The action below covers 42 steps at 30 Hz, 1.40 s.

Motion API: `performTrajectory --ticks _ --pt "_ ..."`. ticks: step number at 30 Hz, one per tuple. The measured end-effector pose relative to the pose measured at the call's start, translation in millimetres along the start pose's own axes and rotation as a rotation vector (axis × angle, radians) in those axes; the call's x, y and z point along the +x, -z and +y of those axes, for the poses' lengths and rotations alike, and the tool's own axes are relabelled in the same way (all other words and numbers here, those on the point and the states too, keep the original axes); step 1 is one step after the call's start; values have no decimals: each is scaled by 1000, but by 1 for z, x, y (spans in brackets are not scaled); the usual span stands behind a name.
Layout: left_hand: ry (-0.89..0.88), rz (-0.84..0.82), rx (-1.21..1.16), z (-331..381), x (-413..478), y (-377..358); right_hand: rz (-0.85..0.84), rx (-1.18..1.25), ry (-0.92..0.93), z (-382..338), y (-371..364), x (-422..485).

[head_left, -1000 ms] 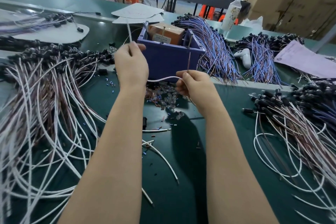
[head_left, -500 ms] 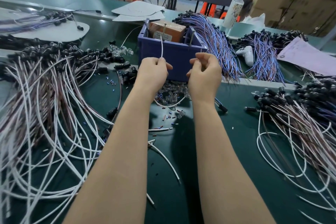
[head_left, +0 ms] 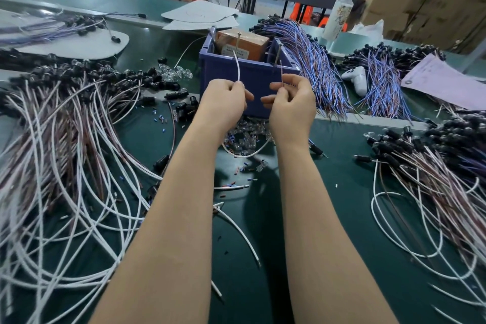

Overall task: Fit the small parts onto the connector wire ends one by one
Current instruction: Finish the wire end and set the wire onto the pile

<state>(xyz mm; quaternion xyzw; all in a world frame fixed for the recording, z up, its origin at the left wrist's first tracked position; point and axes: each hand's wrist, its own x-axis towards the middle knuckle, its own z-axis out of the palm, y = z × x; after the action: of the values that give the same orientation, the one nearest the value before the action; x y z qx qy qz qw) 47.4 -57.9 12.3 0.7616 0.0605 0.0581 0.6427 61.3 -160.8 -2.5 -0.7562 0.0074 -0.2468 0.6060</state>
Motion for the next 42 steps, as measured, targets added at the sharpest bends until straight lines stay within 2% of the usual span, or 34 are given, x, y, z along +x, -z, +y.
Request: performTrajectory --ticks 3,11,30,42 --pt "2 -4 5 0 0 0 28 17 -24 1 0 2" --pt "-7 -17 14 1 -1 0 -86 -26 14 -1 -1 0" --pt "-38 -41 36 2 -2 -1 -60 -15 24 -1 2 0" --pt "-37 -18 17 0 -1 -2 -127 -24 31 0 1 1"
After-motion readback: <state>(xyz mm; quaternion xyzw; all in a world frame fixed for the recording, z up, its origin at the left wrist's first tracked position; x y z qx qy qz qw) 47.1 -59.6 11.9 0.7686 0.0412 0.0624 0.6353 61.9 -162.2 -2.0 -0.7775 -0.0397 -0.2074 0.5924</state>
